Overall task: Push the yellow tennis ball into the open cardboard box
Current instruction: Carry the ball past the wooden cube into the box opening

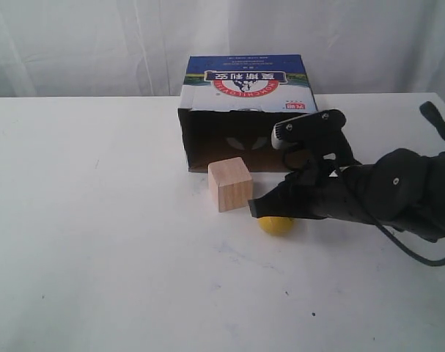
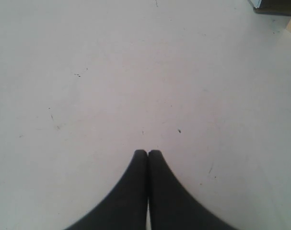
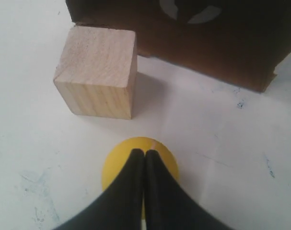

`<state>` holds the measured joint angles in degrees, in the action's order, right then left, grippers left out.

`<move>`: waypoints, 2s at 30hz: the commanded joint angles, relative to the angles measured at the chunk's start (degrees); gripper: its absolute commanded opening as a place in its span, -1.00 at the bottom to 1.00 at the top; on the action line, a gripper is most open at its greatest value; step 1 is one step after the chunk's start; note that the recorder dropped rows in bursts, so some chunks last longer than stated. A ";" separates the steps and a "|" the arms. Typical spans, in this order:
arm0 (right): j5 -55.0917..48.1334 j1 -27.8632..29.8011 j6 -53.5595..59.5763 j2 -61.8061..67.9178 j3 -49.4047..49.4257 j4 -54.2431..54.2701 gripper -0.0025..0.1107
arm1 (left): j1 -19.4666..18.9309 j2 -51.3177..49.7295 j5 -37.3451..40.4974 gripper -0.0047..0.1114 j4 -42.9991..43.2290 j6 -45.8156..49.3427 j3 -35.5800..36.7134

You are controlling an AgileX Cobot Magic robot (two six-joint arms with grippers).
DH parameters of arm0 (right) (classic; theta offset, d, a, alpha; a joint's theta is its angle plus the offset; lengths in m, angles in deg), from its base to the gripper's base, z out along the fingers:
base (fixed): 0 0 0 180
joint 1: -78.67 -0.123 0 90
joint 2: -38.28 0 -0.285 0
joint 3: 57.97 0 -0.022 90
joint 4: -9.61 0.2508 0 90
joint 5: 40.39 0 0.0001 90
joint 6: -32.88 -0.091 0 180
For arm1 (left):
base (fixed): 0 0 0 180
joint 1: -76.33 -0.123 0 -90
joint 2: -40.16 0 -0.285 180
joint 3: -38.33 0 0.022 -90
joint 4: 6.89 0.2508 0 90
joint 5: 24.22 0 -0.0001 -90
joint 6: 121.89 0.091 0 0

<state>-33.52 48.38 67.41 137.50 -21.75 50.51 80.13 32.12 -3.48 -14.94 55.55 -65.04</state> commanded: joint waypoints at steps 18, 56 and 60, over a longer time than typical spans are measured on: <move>-0.17 -0.80 -0.19 12.02 -6.97 -3.46 -0.96 | 0.34 0.25 2.84 -0.92 -0.81 -0.20 0.43; -37.59 15.47 6.75 17.88 -28.34 4.71 -0.96 | 0.34 0.25 2.84 -0.92 -0.81 -0.20 0.43; -38.19 15.36 7.61 21.36 -30.06 6.01 -0.96 | 0.34 0.25 2.84 -0.92 -0.81 -0.20 0.43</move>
<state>-71.49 63.50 73.62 157.08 -50.85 55.50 80.13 32.12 -3.48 -14.94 55.55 -65.09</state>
